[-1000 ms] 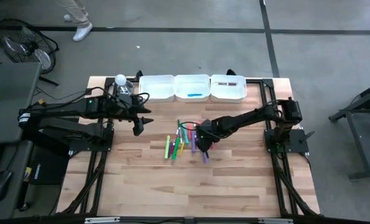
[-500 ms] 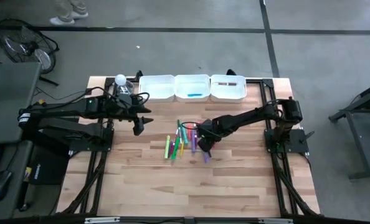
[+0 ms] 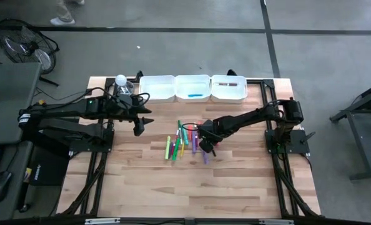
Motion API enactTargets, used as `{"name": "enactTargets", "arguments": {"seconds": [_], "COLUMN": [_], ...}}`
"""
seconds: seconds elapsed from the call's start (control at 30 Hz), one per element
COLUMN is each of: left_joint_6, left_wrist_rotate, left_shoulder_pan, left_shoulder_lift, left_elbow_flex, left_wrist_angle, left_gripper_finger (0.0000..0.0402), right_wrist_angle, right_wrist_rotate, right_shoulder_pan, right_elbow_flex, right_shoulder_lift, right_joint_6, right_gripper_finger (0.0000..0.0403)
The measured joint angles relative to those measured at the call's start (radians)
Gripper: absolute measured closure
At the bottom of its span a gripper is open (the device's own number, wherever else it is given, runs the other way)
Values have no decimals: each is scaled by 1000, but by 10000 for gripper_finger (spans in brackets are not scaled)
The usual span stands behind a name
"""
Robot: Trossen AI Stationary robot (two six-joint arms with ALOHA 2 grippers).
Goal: Pick & Place Markers
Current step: Put the pink pen into the middle white bin
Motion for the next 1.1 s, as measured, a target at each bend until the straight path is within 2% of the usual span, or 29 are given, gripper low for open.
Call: {"name": "enactTargets", "arguments": {"seconds": [0.23, 0.7, 0.93, 1.1], "left_joint_6": [0, 0, 4, 4], "left_wrist_rotate": [-1, 1, 2, 2], "left_shoulder_pan": [0, 0, 0, 0], "left_shoulder_lift": [0, 0, 0, 0], "left_elbow_flex": [0, 0, 0, 0], "left_wrist_angle": [0, 8, 26, 26], "left_gripper_finger": [195, 195, 195, 195], "right_wrist_angle": [3, 22, 133, 300], "right_wrist_rotate": [-3, 33, -11, -65], "right_shoulder_pan": [-10, -97, -182, -251], "right_elbow_flex": [-5, -7, -6, -5], "right_shoulder_lift": [-20, -144, -162, -162], "right_joint_6": [6, -24, -93, -177], "right_gripper_finger": [373, 373, 374, 374]}}
